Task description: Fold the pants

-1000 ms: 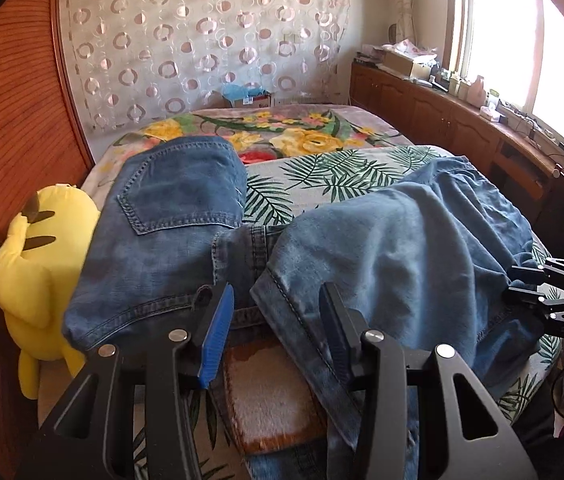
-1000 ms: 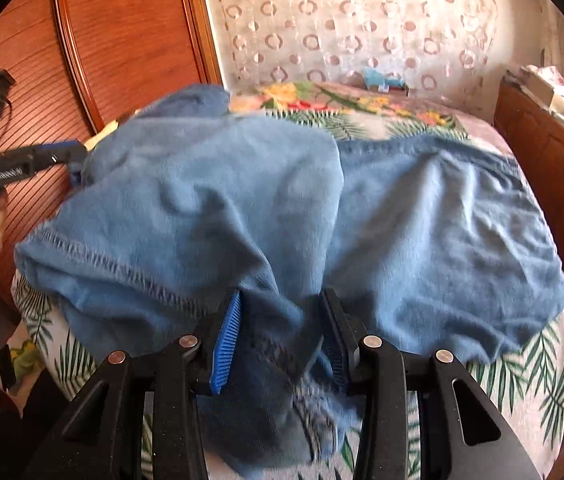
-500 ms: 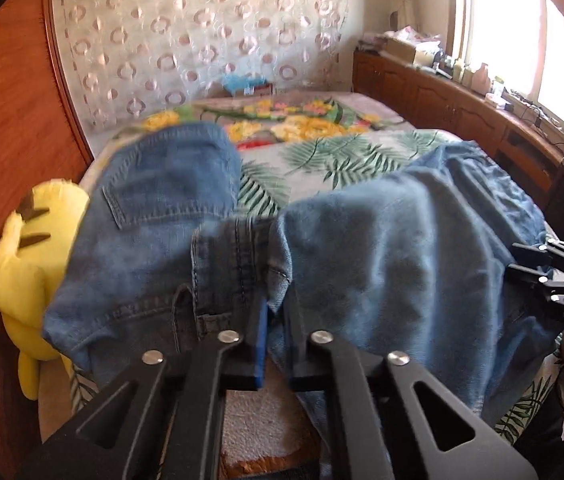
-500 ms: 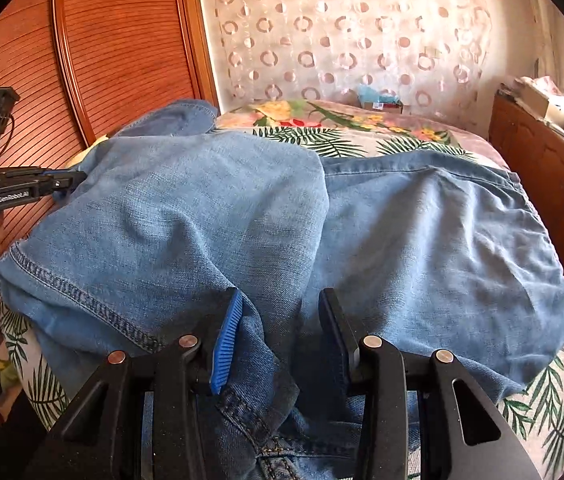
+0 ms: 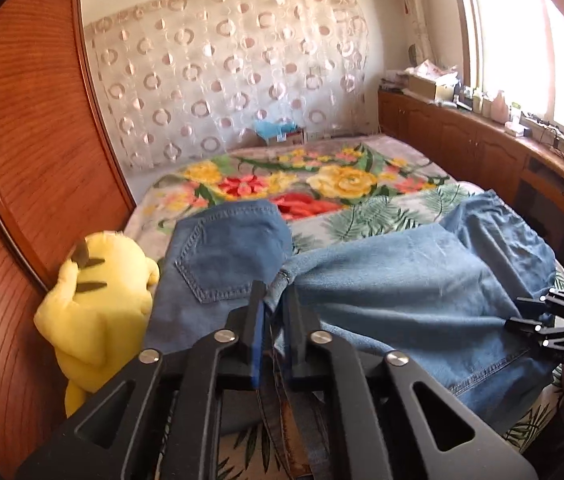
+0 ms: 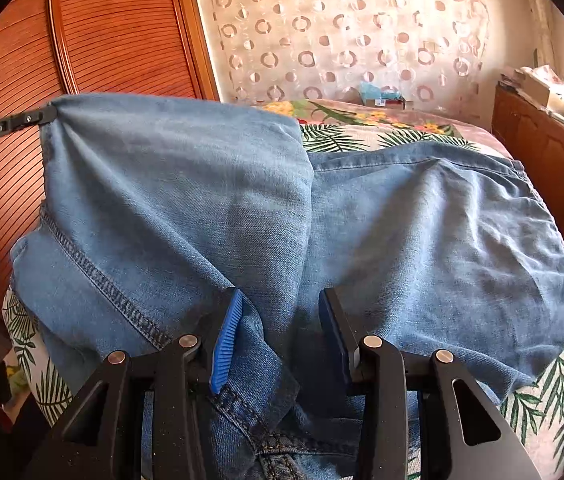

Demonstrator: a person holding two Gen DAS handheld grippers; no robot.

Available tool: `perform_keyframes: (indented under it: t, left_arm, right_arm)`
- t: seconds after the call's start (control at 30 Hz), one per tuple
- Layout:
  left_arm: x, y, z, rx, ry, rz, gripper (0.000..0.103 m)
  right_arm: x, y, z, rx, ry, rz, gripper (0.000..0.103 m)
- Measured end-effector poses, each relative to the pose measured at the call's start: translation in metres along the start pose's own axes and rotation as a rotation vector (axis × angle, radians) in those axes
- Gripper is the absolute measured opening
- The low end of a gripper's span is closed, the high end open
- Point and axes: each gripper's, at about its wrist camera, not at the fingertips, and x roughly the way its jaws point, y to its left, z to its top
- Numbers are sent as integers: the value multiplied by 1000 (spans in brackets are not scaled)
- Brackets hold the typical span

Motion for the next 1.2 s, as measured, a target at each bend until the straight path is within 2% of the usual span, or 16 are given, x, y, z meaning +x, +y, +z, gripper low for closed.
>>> perform_keyframes:
  t: [0.1, 0.17, 0.2, 0.23, 0.43, 0.77, 0.83, 0.9, 0.93, 0.97, 1.03, 1.2]
  left_arm:
    - [6, -3, -10, 2, 29, 3, 21]
    - [6, -5, -18, 6, 41, -11, 33]
    - [6, -7, -25, 5, 51, -29, 42]
    - [5, -10, -30, 4, 56, -39, 45]
    - [-4, -28, -69, -4, 92, -88, 45]
    - [-9, -48, -104, -12, 125, -155, 39]
    - [-7, -51, -109, -5, 137, -151, 32]
    - [-4, -49, -113, -15, 150, -153, 19]
    - [-4, -49, -114, -15, 152, -153, 18]
    - [-6, -49, -113, -5, 146, -154, 13]
    - [-15, -49, -111, 2, 123, -159, 11]
    - [-42, -33, -104, -36, 48, -114, 10]
  right_arm:
    - [1, 1, 0, 3, -1, 1, 41]
    - [1, 1, 0, 4, -1, 1, 41]
    - [1, 1, 0, 4, -1, 0, 41]
    - [1, 1, 0, 4, -1, 0, 41]
    - [2, 1, 0, 4, -1, 0, 41]
    - [3, 0, -1, 5, -1, 0, 41]
    - [2, 2, -1, 2, -8, -7, 41]
    - [1, 3, -2, -1, -9, -11, 41]
    - [1, 3, -2, -1, -11, -13, 41]
    - [0, 3, -2, -1, -14, -14, 41]
    - [-1, 3, -2, 3, -15, -16, 41]
    - [-12, -2, -6, -2, -8, -8, 41]
